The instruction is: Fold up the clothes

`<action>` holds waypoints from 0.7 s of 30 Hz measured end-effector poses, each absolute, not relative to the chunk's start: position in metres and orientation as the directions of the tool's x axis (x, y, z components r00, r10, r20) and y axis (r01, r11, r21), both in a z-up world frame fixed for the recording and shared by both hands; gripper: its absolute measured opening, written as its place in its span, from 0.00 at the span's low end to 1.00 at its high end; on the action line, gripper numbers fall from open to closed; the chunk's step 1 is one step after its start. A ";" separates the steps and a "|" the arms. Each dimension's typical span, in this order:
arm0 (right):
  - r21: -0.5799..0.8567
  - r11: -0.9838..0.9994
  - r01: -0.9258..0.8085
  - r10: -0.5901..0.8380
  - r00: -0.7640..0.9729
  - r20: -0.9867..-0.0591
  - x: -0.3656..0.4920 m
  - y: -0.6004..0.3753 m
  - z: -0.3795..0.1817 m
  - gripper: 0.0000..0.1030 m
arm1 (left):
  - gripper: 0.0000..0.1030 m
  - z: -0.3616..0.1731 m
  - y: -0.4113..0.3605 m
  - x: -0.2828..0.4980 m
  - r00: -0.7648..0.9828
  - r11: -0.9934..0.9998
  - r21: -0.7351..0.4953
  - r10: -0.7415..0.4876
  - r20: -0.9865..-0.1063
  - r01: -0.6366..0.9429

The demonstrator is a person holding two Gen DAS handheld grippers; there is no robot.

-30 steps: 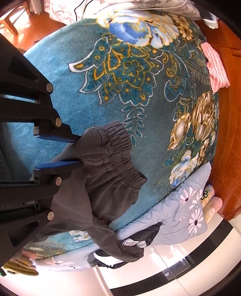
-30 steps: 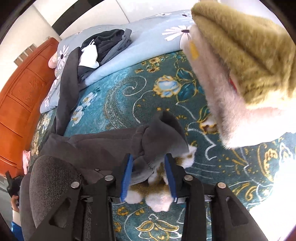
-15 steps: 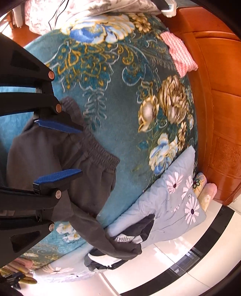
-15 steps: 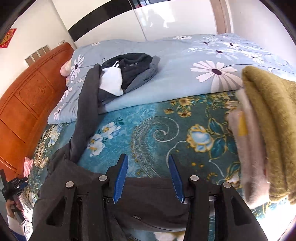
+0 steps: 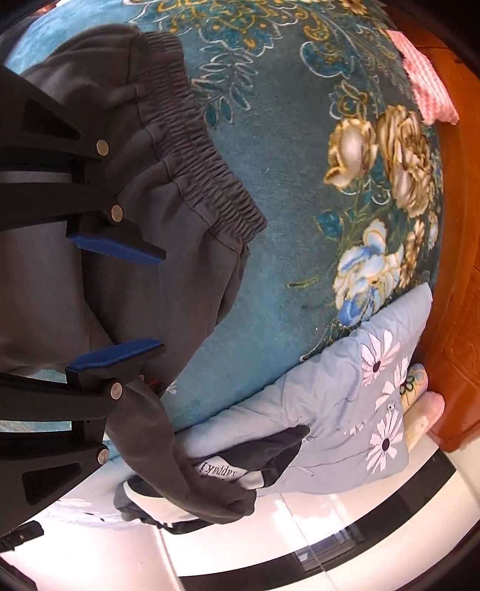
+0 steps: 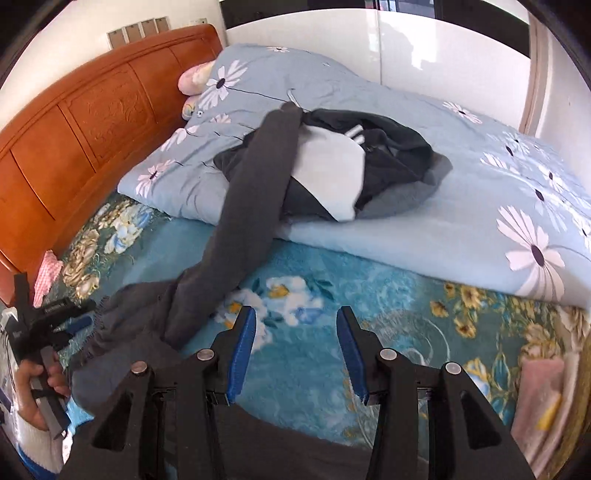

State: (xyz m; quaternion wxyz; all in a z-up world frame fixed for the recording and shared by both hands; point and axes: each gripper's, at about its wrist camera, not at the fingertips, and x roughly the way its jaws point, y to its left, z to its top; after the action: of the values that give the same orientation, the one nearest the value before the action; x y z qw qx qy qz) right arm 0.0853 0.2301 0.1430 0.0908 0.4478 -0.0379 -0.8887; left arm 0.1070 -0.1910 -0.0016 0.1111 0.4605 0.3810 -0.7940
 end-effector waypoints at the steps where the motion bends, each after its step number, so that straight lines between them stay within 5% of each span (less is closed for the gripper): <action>1: 0.159 -0.977 0.140 -0.212 -0.586 -0.782 0.073 0.220 0.145 0.45 | 0.45 -0.006 -0.188 0.103 -0.560 -0.677 -0.514 0.178 -0.809 0.527; 9: 0.041 -0.955 0.295 -0.210 -0.568 -0.796 -0.031 0.141 0.129 0.45 | 0.45 -0.050 -0.182 0.086 -0.497 -0.675 -0.533 0.275 -0.823 0.510; 21: -0.048 -0.999 -0.014 0.048 -0.523 -0.851 -0.166 0.143 0.093 0.45 | 0.46 -0.073 -0.189 0.083 -0.455 -0.637 -0.550 0.329 -0.828 0.540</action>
State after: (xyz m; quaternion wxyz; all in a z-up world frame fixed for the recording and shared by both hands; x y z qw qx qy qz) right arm -0.1659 0.1426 0.0932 -0.0176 0.4882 0.0175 -0.8724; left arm 0.0827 -0.1885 -0.0730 0.0710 0.5174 0.4198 -0.7423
